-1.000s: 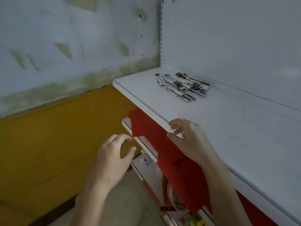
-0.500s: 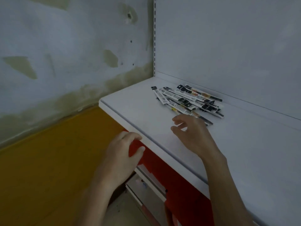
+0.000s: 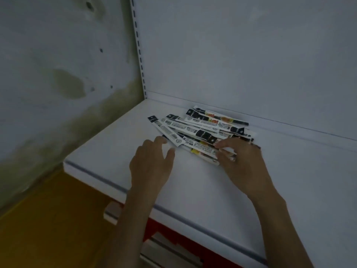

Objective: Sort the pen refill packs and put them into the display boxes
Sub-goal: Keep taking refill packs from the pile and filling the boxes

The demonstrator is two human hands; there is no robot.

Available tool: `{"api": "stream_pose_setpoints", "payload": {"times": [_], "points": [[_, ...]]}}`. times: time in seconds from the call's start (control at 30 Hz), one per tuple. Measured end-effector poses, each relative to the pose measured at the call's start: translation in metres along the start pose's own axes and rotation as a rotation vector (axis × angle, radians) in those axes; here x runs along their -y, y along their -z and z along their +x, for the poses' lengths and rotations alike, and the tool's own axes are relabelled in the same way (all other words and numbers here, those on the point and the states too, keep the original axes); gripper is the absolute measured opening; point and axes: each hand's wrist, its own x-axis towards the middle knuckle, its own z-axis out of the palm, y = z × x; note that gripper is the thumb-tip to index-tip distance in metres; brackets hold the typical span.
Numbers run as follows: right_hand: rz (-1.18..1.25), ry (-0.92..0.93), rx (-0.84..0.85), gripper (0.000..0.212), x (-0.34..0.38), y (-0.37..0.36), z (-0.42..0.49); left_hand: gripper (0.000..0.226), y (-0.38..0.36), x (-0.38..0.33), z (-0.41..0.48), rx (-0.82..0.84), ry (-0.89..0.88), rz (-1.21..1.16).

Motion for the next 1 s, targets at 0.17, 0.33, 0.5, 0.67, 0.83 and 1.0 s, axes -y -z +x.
{"api": "stream_pose_setpoints", "payload": {"times": [0.17, 0.33, 0.5, 0.67, 0.83, 1.0], "points": [[-0.206, -0.137, 0.1, 0.027, 0.005, -0.023, 0.017, 0.046, -0.016, -0.006, 0.053, 0.147, -0.067, 0.094], [-0.342, -0.3, 0.085, 0.036, 0.016, -0.034, 0.024, 0.034, -0.013, 0.022, 0.072, 0.191, -0.131, 0.072], [-0.334, -0.347, 0.014, 0.036, 0.033, -0.061, 0.029, 0.036, 0.004, 0.049, 0.084, 0.229, -0.09, -0.026], [-0.227, -0.368, -0.055, 0.022, 0.049, -0.08, 0.03, 0.056, 0.009, 0.054, 0.086, 0.295, -0.124, -0.131], [-0.106, -0.34, -0.13, 0.02, 0.059, -0.086, 0.032, 0.055, 0.009, 0.056, 0.081, 0.356, -0.163, -0.204], [-0.033, -0.392, -0.249, 0.019, 0.063, -0.08, 0.028, 0.049, 0.015, 0.059, 0.079, 0.376, -0.127, -0.281]]}}
